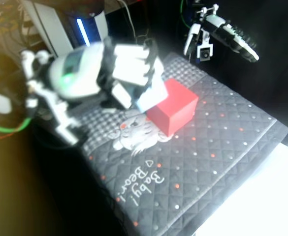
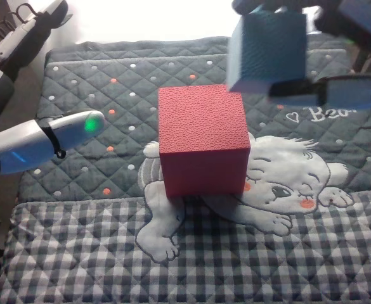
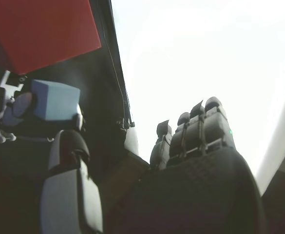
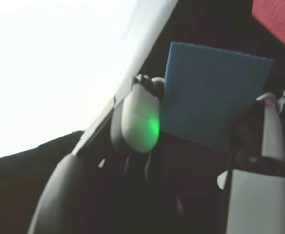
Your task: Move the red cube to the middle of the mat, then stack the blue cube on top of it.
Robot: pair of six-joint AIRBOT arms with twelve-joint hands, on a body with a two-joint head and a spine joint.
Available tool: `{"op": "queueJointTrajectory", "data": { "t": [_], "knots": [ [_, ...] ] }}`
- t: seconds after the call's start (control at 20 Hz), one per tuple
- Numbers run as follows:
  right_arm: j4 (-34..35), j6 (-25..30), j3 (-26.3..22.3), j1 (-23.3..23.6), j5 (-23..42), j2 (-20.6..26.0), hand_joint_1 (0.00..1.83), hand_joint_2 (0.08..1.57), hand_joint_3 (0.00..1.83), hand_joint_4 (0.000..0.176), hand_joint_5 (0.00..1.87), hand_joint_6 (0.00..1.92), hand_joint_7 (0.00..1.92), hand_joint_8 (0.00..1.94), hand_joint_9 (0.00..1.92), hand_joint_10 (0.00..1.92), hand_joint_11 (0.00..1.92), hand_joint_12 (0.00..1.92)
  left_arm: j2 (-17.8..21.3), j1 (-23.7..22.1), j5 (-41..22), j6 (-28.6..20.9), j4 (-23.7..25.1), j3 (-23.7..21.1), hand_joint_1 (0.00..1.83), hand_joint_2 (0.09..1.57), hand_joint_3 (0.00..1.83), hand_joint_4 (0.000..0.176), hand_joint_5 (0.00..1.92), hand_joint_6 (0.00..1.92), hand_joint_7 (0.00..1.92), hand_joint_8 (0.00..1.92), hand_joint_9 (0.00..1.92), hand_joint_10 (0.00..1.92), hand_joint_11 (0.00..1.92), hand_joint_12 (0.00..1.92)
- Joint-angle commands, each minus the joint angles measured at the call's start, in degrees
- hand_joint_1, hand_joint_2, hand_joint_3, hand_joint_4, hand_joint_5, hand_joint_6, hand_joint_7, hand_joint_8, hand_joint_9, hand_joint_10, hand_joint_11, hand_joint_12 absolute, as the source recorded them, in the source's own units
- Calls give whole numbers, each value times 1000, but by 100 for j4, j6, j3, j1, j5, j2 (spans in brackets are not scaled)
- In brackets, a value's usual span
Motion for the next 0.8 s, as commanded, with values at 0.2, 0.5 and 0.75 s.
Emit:
{"op": "queueJointTrajectory", "data": {
  "t": [0.2, 0.5, 0.75],
  "knots": [
    [69, 537, 251, 118, 708, -496, 1566, 1296, 0, 0, 1160, 1920, 1391, 1941, 1478, 1921, 1557, 1921, -19, 33, -770, -15, -23, 33, 618, 1022, 12, 124, 0, 0, 0, 0, 0, 0, 0, 0],
    [88, 762, 442, 12, 285, -756, 1116, 1448, 0, 0, 317, 1772, 594, 1941, 1169, 1921, 1307, 1921, -39, 51, -747, -15, -110, 46, 599, 1026, 7, 150, 0, 0, 0, 0, 0, 0, 0, 0],
    [-32, 939, 647, 1, -297, -880, 399, 1382, 0, 0, 12, 577, 32, 367, 3, 683, 8, 1374, -40, 62, -769, -15, -160, 47, 613, 1065, 17, 146, 0, 0, 0, 0, 0, 0, 0, 0]
  ]
}}
